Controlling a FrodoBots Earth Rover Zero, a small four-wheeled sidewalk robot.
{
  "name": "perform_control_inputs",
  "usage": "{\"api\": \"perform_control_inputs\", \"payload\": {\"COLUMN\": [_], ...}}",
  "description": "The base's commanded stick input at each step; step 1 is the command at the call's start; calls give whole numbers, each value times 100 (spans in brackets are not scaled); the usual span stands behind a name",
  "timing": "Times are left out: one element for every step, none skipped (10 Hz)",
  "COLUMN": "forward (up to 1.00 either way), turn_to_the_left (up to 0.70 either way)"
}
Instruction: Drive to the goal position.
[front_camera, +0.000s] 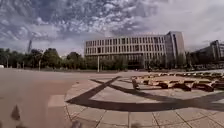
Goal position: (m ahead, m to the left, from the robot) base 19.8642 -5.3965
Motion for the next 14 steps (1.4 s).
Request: {"api": "perform_control_inputs", "payload": {"forward": [70, 70, 70, 70, 70, 70, 70, 70, 70, 70, 70, 70, 70, 70], "turn_to_the_left": [0, 0, 0, 0, 0, 0, 0, 0, 0, 0, 0, 0, 0, 0]}}
